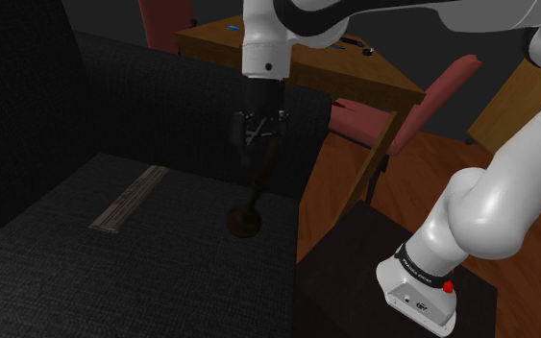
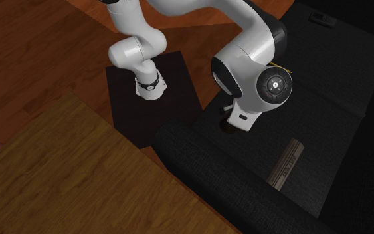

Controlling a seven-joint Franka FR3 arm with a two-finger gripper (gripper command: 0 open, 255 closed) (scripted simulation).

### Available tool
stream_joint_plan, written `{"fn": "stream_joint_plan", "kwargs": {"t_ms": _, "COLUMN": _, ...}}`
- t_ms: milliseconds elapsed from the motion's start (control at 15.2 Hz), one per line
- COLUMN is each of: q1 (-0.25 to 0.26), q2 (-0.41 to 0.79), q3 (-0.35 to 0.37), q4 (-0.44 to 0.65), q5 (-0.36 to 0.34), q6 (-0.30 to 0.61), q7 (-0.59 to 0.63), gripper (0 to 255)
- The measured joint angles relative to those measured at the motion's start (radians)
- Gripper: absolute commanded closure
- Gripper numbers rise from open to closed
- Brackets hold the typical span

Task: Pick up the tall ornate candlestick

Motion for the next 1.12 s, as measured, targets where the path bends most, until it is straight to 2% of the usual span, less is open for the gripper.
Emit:
{"fn": "stream_joint_plan", "kwargs": {"t_ms": 132, "q1": 0.006, "q2": 0.033, "q3": 0.008, "q4": 0.011, "q5": -0.002, "q6": 0.018, "q7": 0.006, "gripper": 0}}
{"fn": "stream_joint_plan", "kwargs": {"t_ms": 528, "q1": 0.01, "q2": 0.052, "q3": 0.012, "q4": -0.047, "q5": 0.001, "q6": 0.091, "q7": -0.01, "gripper": 0}}
{"fn": "stream_joint_plan", "kwargs": {"t_ms": 594, "q1": 0.01, "q2": 0.055, "q3": 0.013, "q4": -0.048, "q5": 0.0, "q6": 0.095, "q7": -0.01, "gripper": 255}}
{"fn": "stream_joint_plan", "kwargs": {"t_ms": 1122, "q1": 0.01, "q2": 0.056, "q3": 0.013, "q4": -0.049, "q5": 0.0, "q6": 0.099, "q7": -0.01, "gripper": 255}}
